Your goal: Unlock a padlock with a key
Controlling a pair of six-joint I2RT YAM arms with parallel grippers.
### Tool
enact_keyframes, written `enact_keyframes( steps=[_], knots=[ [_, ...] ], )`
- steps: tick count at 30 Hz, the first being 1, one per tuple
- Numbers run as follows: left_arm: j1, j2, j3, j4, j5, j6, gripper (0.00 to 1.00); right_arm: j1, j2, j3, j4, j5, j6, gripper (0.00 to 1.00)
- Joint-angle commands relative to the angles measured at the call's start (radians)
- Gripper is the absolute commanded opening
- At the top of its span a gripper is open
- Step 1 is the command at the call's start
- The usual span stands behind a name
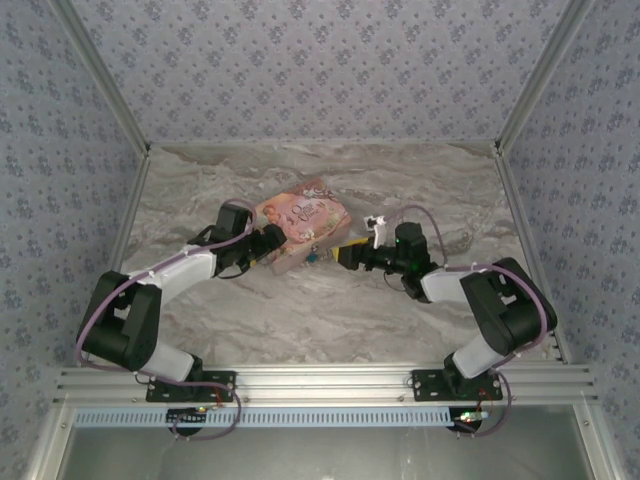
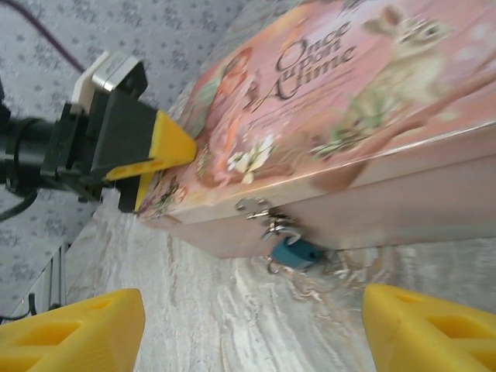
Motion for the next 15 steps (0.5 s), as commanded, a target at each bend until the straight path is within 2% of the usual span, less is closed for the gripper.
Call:
enact_keyframes(
  steps=[1, 15],
  knots=[
    [-0.011, 0.004, -0.026, -0.047, -0.033, -0.004, 0.90, 0.044, 0.056, 0.046, 0.050, 0.008, -0.032, 0.74],
    [-0.011, 0.014, -0.035, -0.035, -0.031, -0.011, 0.90, 0.100, 0.226, 0.142, 0.090, 0.014, -0.033, 0.72]
  ],
)
